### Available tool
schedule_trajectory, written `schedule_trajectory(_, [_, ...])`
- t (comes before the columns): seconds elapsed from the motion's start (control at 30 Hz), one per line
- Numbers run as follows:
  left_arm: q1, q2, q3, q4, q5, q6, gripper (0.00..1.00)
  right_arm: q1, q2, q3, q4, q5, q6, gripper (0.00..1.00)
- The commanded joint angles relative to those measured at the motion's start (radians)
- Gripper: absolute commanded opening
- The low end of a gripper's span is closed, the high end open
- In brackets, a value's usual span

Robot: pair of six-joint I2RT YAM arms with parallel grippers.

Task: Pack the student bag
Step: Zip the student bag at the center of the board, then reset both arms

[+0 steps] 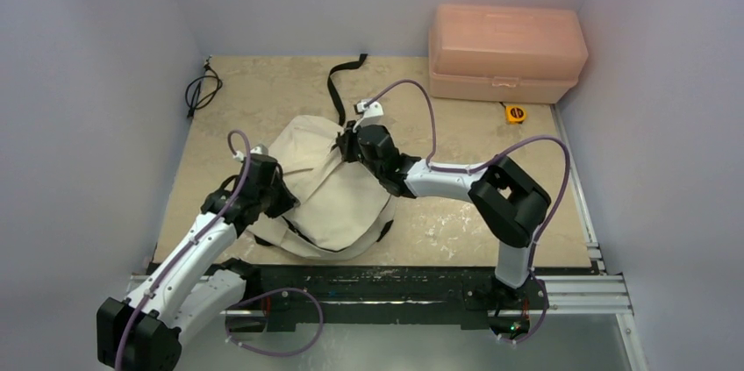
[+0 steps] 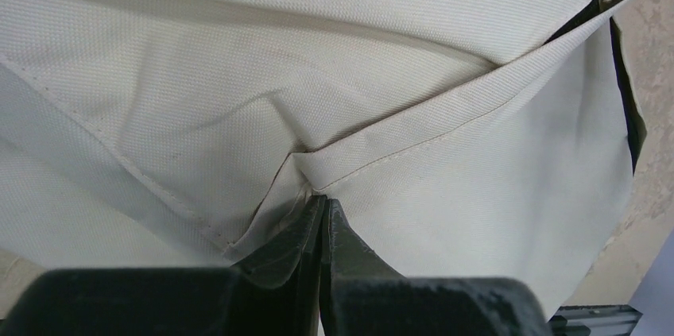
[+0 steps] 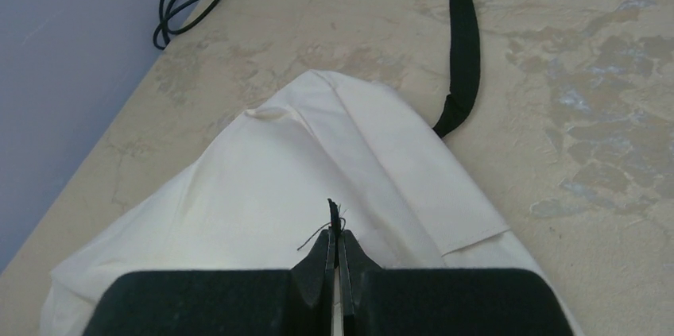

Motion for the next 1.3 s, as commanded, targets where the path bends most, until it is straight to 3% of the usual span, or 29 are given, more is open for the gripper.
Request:
schedule_trajectory(0.0, [0.01, -0.02, -0.046, -0.177, -0.158, 0.018, 0.0, -0.087, 0.033, 0.061, 0.001, 0.108, 0.038, 0.0])
schedule_trajectory(0.17, [0.01, -0.043, -0.041, -0.186, -0.161, 0.016, 0.0, -0.124, 0.074, 0.093, -0.018, 0.081, 0.018, 0.0])
schedule_trajectory(0.3, [0.01, -0.07, -0.027, -0.165, -0.113, 0.055, 0.0, -0.13, 0.061, 0.126, -0.071, -0.031, -0.078, 0.0])
schedule_trajectory(0.37, [0.01, -0.104, -0.01, -0.154, -0.086, 0.079, 0.0, -0.126, 0.026, 0.142, -0.144, -0.075, -0.094, 0.35])
schedule_trajectory(0.4, [0.01, -0.129, 0.004, -0.157, -0.077, 0.087, 0.03, -0.125, 0.003, 0.147, -0.19, -0.082, -0.096, 0.47])
schedule_trajectory(0.43, [0.009, -0.145, 0.021, -0.159, -0.063, 0.102, 0.1, -0.125, -0.025, 0.138, -0.211, -0.096, -0.107, 0.52])
schedule_trajectory(0.57, [0.01, -0.2, 0.103, -0.187, -0.018, 0.148, 0.33, -0.125, -0.137, 0.126, -0.37, -0.115, -0.128, 0.65])
schedule_trajectory(0.77, [0.01, -0.286, 0.229, -0.219, 0.067, 0.234, 0.57, -0.127, -0.386, 0.001, -0.524, -0.091, -0.111, 0.84])
schedule_trajectory(0.9, [0.011, -0.341, 0.316, -0.229, 0.152, 0.3, 0.66, -0.128, -0.565, -0.06, -0.668, 0.004, -0.082, 0.96])
schedule_trajectory(1.1, [0.01, -0.411, 0.48, -0.239, 0.184, 0.358, 0.78, -0.127, -0.863, -0.078, -0.875, 0.159, -0.056, 0.99])
schedule_trajectory(1.27, [0.01, -0.438, 0.574, -0.214, 0.15, 0.403, 0.81, -0.127, -1.034, -0.047, -1.013, 0.254, -0.029, 0.99])
